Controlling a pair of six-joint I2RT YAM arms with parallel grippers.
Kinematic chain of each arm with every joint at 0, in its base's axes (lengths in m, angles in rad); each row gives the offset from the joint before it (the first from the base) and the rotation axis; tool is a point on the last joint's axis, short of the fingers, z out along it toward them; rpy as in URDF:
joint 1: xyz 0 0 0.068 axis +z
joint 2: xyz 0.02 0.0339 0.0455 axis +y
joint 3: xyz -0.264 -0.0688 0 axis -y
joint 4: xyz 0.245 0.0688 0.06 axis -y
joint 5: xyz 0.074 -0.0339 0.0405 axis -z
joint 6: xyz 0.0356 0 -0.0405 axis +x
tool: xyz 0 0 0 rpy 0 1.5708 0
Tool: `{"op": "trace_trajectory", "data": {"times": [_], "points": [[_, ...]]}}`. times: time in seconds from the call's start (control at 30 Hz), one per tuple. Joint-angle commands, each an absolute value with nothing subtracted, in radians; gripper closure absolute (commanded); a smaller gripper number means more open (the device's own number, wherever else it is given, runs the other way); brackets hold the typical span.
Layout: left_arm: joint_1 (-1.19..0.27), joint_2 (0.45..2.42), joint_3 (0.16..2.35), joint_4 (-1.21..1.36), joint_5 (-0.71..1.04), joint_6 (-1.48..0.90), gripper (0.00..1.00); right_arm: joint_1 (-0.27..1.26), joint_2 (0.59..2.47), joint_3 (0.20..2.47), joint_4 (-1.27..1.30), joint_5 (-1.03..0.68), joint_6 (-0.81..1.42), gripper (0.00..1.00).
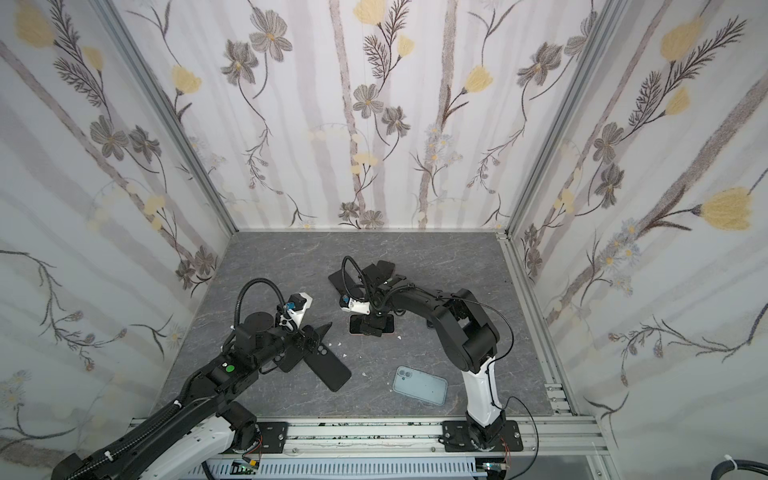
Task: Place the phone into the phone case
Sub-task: 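Open the left gripper and lift it away while the right grips the cased phone, then carry the cased phone with the right gripper to the far table edge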
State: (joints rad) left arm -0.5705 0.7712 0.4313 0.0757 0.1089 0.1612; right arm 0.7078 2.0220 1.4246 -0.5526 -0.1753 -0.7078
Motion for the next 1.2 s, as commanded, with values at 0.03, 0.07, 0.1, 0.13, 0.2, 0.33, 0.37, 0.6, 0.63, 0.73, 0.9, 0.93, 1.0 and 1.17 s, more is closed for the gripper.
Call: {"op": "trace_trajectory", "data": {"times": [0.03, 0.07, 0.1, 0.13, 0.2, 0.33, 0.37, 0.6, 0.63, 0.73, 0.9, 0.93, 1.0, 1.17], "points": [[-0.571, 0.776, 0.424, 0.121, 0.129, 0.188, 0.02, 0.707, 2.063, 1.474, -0.659, -0.197, -0.736, 0.0], [-0.57, 0.778, 0.425, 0.123, 0.128, 0.188, 0.02, 0.708, 2.072, 1.483, -0.675, -0.191, -0.737, 0.0], [-0.571, 0.779, 0.424, 0.123, 0.126, 0.189, 0.02, 0.707, 2.082, 1.49, -0.688, -0.185, -0.741, 0.0], [-0.571, 0.782, 0.424, 0.123, 0.125, 0.192, 0.02, 0.706, 2.09, 1.496, -0.702, -0.177, -0.745, 0.0], [-0.571, 0.786, 0.425, 0.125, 0.123, 0.191, 0.01, 0.706, 2.106, 1.502, -0.718, -0.159, -0.747, 0.0], [-0.571, 0.8, 0.427, 0.124, 0.125, 0.187, 0.0, 0.707, 2.127, 1.511, -0.725, -0.102, -0.737, 0.02], [-0.571, 0.802, 0.429, 0.124, 0.122, 0.187, 0.01, 0.707, 2.131, 1.512, -0.725, -0.085, -0.732, 0.04], [-0.57, 0.805, 0.426, 0.123, 0.078, 0.189, 0.01, 0.695, 2.116, 1.506, -0.73, -0.057, -0.691, 0.21], [-0.571, 0.807, 0.426, 0.124, 0.07, 0.188, 0.01, 0.691, 2.113, 1.51, -0.73, -0.069, -0.671, 0.25], [-0.571, 0.814, 0.433, 0.123, 0.05, 0.184, 0.02, 0.676, 2.085, 1.501, -0.715, -0.127, -0.62, 0.29], [-0.569, 0.817, 0.434, 0.125, 0.024, 0.18, 0.02, 0.661, 2.027, 1.462, -0.668, -0.132, -0.531, 0.32], [-0.569, 0.819, 0.433, 0.127, 0.02, 0.179, 0.02, 0.656, 2.015, 1.454, -0.659, -0.136, -0.514, 0.33], [-0.567, 0.819, 0.433, 0.132, 0.015, 0.175, 0.02, 0.645, 1.989, 1.439, -0.641, -0.14, -0.484, 0.33], [-0.565, 0.833, 0.438, 0.138, 0.004, 0.166, 0.03, 0.577, 1.927, 1.432, -0.606, -0.141, -0.369, 0.36]]}}
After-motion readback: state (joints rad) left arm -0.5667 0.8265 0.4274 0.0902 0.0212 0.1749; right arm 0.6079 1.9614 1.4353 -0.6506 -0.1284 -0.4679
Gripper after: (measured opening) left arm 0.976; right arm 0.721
